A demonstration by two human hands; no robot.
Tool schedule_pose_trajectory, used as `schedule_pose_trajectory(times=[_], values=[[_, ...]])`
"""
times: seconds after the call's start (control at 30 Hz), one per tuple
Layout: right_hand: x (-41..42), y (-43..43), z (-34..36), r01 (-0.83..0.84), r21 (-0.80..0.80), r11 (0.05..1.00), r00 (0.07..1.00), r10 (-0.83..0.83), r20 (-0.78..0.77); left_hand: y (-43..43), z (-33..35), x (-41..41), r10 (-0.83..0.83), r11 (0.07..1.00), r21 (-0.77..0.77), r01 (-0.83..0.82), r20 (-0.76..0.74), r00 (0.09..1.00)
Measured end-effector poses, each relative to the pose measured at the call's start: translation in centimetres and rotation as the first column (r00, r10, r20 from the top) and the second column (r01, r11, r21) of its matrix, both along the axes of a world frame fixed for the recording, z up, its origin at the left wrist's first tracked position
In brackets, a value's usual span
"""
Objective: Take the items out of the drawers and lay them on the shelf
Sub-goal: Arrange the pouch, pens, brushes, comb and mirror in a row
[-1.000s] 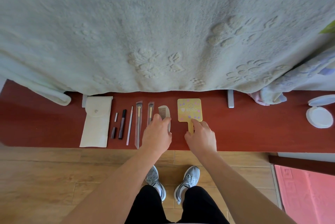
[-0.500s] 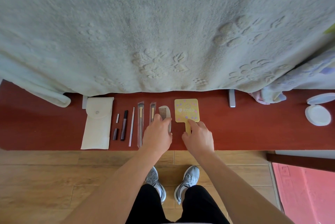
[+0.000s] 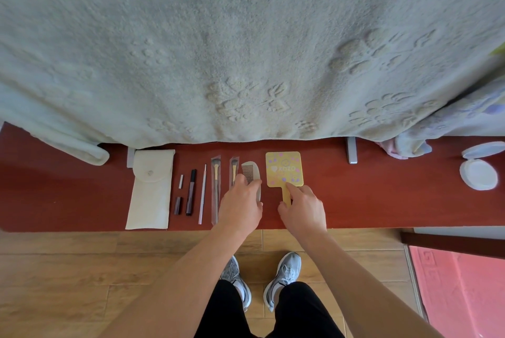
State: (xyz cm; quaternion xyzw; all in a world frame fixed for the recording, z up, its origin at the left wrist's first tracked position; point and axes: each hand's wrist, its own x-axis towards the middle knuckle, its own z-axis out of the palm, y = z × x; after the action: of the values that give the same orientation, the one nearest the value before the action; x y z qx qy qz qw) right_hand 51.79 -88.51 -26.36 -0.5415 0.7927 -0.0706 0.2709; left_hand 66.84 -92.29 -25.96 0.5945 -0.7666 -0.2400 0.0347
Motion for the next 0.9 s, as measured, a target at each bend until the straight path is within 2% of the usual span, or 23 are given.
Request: schedule_pose_trajectory(times=[0.9], values=[[-0.24, -0.02, 0.31, -0.011, 0.015, 1.0, 1.0, 0.011, 0.014, -0.23, 0.57, 0.05, -0.038, 0.999, 0.021, 0.038, 0.014, 0.999]])
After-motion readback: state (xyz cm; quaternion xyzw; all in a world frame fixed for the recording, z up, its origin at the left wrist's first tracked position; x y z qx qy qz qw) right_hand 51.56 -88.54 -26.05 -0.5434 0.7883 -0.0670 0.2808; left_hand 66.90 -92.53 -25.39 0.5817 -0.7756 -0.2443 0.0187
